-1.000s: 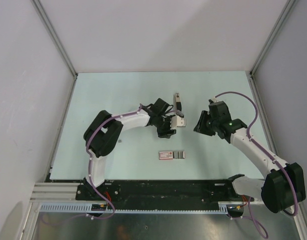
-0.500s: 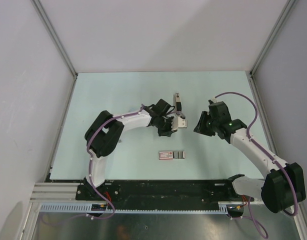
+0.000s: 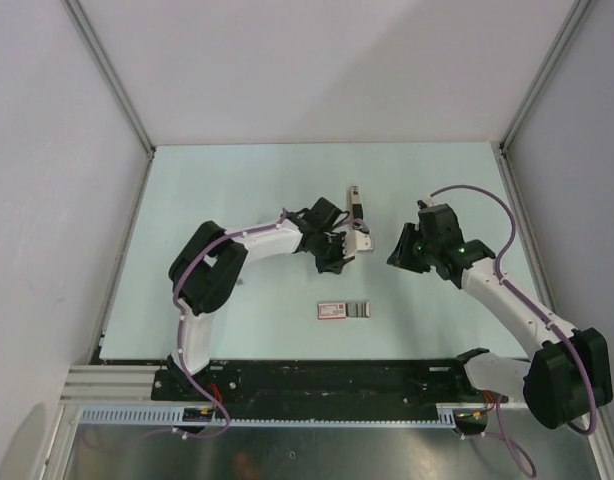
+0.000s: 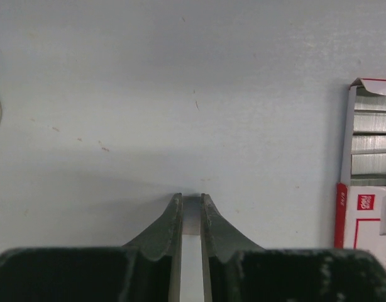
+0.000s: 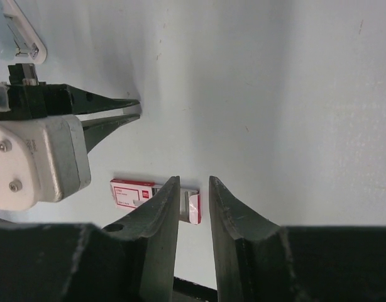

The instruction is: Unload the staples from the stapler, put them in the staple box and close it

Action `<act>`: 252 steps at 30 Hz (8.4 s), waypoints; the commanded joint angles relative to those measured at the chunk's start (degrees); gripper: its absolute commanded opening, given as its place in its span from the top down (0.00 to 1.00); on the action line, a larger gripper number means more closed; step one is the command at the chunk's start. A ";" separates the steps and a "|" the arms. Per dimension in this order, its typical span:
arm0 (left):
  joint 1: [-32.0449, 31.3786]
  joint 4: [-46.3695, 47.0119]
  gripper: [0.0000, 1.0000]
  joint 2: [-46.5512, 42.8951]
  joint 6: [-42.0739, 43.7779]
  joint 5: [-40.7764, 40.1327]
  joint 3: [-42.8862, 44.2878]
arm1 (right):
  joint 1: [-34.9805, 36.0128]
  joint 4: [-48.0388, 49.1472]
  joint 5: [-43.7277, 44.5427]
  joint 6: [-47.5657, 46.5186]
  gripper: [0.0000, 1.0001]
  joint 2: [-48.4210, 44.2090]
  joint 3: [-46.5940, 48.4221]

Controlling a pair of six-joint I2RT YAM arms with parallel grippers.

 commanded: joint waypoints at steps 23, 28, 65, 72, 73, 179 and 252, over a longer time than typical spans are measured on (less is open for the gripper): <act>16.61 48.41 1.00 -21.31 -100.81 35.41 9.07 | -2.46 36.74 -26.89 9.98 0.38 -16.41 -0.18; 15.79 64.21 1.00 -24.85 -116.44 31.11 2.23 | -2.14 54.32 -29.66 20.55 0.32 -14.79 -0.12; 12.07 83.76 1.00 -28.52 -126.41 22.52 -13.78 | 10.05 57.48 -18.05 19.02 0.50 -7.94 3.91; 11.65 83.76 1.00 -28.46 -125.97 22.47 -14.47 | 9.90 58.61 -18.49 19.59 0.53 -7.60 3.95; 11.64 83.76 1.00 -28.47 -125.88 22.44 -14.49 | 9.84 58.83 -18.62 19.72 0.54 -7.53 3.91; 16.20 19.12 0.32 -32.81 -48.36 9.28 -25.96 | 35.01 -0.46 23.71 20.54 0.77 16.01 0.26; -0.88 4.83 0.39 -25.43 -8.48 -3.65 -27.86 | 3.79 24.67 -16.52 17.45 0.76 6.96 -22.54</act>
